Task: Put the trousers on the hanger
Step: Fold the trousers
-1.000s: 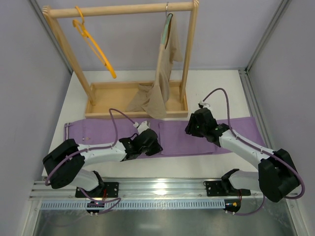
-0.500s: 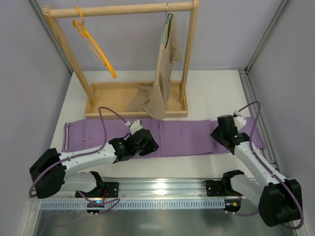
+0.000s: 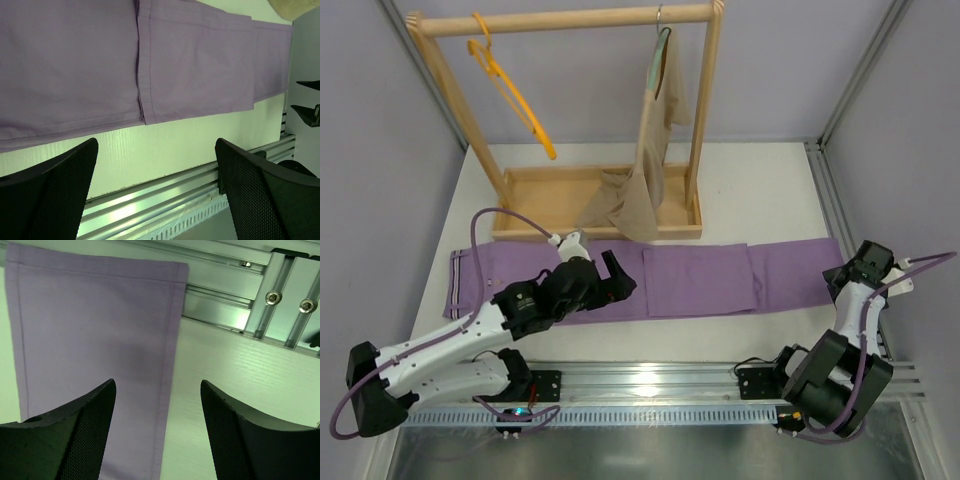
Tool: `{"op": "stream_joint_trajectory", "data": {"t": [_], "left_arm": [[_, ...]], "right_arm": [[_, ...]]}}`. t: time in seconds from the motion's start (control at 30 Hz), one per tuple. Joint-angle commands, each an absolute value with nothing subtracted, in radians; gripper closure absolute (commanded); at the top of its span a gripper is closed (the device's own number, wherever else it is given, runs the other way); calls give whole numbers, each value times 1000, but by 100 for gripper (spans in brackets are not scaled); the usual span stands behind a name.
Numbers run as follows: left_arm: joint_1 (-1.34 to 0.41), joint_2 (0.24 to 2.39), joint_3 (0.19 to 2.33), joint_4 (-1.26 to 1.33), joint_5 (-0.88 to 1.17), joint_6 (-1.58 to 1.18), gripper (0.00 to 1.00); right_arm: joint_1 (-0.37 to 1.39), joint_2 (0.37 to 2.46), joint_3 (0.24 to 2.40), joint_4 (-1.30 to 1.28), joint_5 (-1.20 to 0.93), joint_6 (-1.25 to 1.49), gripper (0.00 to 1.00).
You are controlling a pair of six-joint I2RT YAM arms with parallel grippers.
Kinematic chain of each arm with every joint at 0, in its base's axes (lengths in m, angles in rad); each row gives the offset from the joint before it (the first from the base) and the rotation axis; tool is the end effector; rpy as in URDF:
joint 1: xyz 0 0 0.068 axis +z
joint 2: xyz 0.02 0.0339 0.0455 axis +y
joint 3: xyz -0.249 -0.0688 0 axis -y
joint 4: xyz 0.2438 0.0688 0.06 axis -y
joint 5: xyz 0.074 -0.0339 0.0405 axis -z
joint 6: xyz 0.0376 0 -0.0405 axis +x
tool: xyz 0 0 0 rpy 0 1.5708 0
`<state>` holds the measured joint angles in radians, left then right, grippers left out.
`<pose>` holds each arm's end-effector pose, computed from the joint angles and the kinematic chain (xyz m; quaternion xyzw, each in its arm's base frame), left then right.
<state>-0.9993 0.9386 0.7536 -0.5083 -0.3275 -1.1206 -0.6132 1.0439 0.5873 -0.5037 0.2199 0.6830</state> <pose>0.1226 -0.1683 0.2585 -0.1233 0.8873 -0.2935 0.3337 0.1617 -0.1238 0.1844 0.5986 0.7359 -0.0942 0.3022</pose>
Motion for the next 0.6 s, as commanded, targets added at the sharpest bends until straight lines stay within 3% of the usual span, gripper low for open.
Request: {"op": "stream_joint_trajectory", "data": {"t": [0.0,0.57], "left_arm": [[-1002,905,785,-560,-351,-1103,0],[-1002,985,818,-511,-330,-1117,0]], "right_arm": [[-688,1087,618,-436,184,638,29],[-821,1275,554,-146,129,624,33]]}}
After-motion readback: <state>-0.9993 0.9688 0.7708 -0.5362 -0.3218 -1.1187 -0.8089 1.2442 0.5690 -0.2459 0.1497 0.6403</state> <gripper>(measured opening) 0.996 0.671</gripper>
